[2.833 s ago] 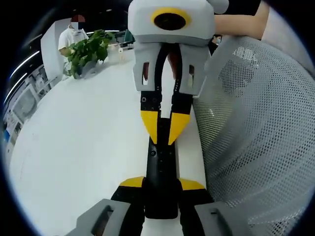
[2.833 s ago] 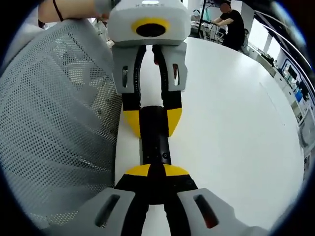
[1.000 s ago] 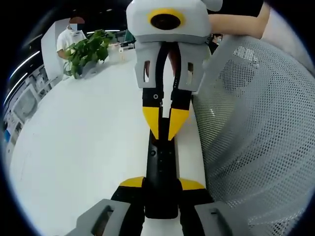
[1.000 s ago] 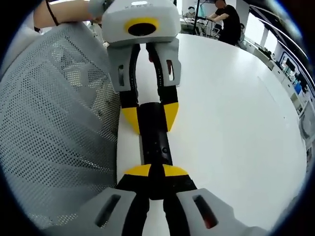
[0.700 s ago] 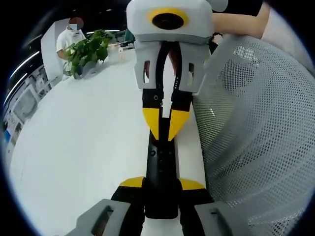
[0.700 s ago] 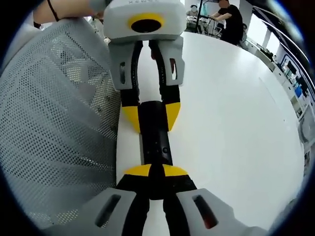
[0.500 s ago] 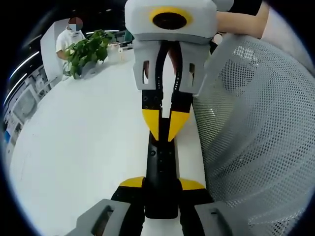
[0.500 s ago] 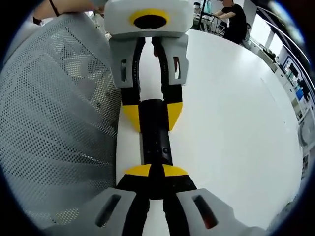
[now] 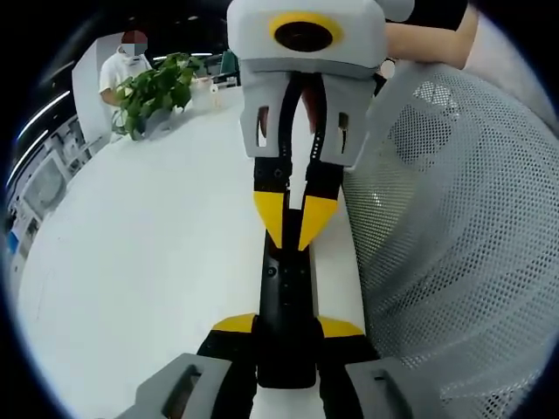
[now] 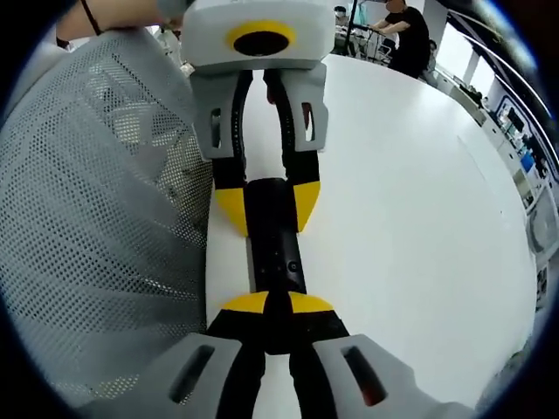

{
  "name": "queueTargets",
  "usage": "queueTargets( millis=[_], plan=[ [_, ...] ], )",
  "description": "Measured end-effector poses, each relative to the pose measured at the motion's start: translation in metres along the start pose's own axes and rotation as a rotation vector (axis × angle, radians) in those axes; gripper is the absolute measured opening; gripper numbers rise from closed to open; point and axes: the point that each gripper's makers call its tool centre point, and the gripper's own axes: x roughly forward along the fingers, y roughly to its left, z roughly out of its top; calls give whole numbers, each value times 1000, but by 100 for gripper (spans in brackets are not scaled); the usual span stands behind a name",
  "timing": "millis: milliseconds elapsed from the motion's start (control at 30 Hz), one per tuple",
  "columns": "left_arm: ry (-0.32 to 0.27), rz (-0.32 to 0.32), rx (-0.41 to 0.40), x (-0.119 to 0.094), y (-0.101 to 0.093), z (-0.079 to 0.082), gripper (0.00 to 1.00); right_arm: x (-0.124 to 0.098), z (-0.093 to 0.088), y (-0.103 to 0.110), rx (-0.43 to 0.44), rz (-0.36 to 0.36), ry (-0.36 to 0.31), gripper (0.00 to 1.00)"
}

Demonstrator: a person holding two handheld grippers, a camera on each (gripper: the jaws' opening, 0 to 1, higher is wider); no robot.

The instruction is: Press the specified remote control buttons in sequence, fully releasing each button before pressing the next.

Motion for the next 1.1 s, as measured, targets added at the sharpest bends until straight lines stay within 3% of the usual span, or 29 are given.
queueTargets(
  millis=[1100],
  plan=[
    [-1,-5,5,0,0,0,25,-1,-3,0,-19,0,14,0]
  ],
)
